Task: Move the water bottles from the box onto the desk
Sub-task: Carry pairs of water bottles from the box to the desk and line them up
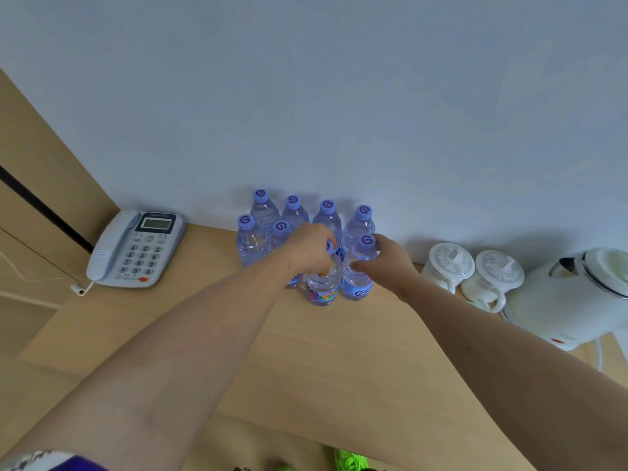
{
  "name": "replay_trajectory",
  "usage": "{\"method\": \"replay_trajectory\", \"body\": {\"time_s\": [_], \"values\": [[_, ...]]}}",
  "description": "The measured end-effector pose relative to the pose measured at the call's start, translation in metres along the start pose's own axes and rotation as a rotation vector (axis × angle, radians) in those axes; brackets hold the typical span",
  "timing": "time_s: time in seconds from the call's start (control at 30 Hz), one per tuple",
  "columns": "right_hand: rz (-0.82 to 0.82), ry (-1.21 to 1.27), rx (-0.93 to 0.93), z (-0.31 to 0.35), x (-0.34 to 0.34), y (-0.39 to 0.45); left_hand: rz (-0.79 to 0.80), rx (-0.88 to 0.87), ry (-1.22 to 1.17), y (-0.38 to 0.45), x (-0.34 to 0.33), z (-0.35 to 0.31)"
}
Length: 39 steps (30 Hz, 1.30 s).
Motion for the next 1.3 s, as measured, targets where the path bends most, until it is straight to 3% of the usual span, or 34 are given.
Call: {"method": "replay_trajectory", "body": {"time_s": [0.2, 0.3, 0.67, 0.93, 1.3], "values": [[-0.057, 0.048, 0.013, 0.004, 0.0, -0.004, -0.238, 0.058, 0.071, -0.002, 0.02, 0.004], [-0.113, 0.109, 0.007, 0.002, 0.0, -0.007, -0.272, 0.082, 0.061, 0.0, 0.021, 0.005], [-0.177, 0.006, -0.023, -0.002, 0.001, -0.004, -0.292, 0.177, 0.045, 0.001, 0.027, 0.014], [-0.134, -0.037, 0.009, 0.01, 0.001, 0.002, -0.091, 0.02, 0.134, 0.006, 0.037, -0.003], [-0.139, -0.084, 0.031, 0.007, 0.002, 0.01, -0.146, 0.049, 0.085, 0.009, 0.038, -0.002]]}}
Point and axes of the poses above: each hand's wrist, its own y-axis towards the middle knuckle, its own x-axis out of the back of the hand, z = x × y, the point moved 9 cm from there along y, towards the middle knuckle, and after that the axes turned 13 degrees about y, right-handed, at the moved point
